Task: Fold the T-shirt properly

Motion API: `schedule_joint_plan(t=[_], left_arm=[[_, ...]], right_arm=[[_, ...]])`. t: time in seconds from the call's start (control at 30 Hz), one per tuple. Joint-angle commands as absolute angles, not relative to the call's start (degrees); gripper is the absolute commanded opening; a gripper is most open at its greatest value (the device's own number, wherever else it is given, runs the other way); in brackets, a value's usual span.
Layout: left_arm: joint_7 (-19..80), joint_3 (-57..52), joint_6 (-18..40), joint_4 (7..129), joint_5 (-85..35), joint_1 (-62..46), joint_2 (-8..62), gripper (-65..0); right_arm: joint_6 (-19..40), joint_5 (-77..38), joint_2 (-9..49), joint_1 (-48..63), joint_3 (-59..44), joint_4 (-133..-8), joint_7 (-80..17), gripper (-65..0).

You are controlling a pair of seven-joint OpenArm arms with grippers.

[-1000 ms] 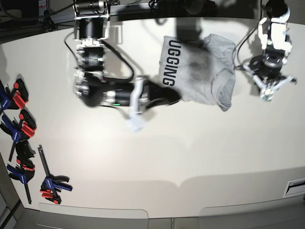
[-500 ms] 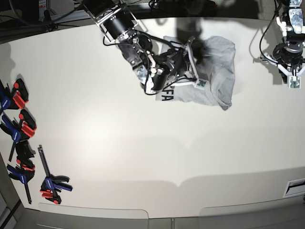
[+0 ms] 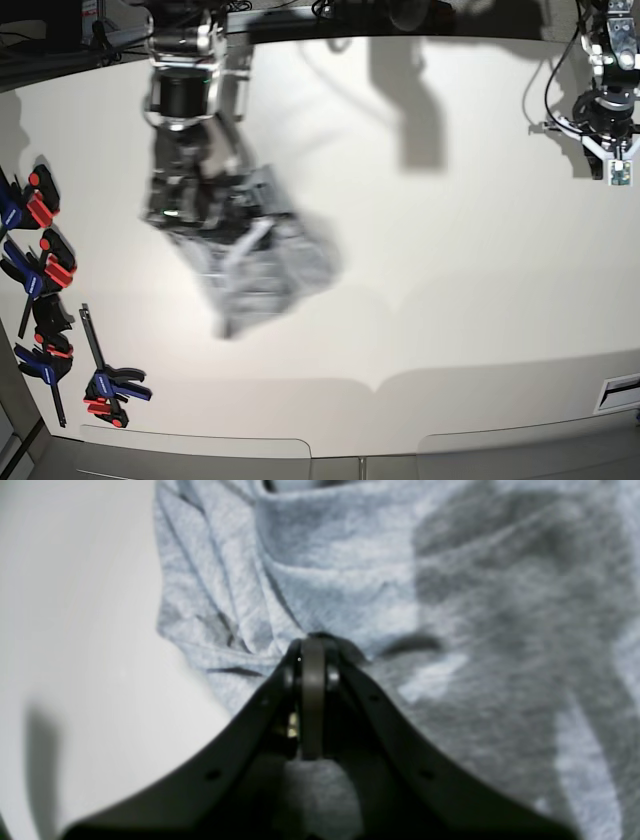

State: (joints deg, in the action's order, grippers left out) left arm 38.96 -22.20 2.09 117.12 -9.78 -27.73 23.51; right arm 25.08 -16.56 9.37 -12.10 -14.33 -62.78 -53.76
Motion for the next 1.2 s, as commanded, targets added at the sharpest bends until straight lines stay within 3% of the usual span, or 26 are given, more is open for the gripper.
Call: schedule_joint_plan(t=[0.0, 0.3, 0.7, 1.03, 1.17], left_arm=[[37.8, -22.6, 2.6, 118.1, -10.2, -27.6, 24.1, -65.0], [37.6, -22.5, 4.6, 118.1, -12.4, -27.6, 24.1, -65.0], [37.6, -22.6, 4.6, 118.1, -12.5, -27.6, 24.1, -65.0], [33.5, -22.6, 4.5, 127.0, -12.5, -27.3, 24.1, -65.0], [36.3, -22.6, 4.5, 129.3, -12.5, -29.7, 24.1, -65.0]], right_arm=[[21.9, -8.1, 10.8, -10.3, -17.1, -61.5, -62.0, -65.0], [22.2, -15.7, 19.8, -2.2, -33.6, -61.5, -65.5, -65.0], [26.0, -25.3, 20.7, 4.6, -36.4, -62.1, -65.4, -65.0], [30.5, -46.6, 21.7, 3.5, -41.0, -89.4, -63.4, -65.0], [34.6, -48.8, 20.5, 4.8, -43.1, -102.4, -65.9, -65.0]])
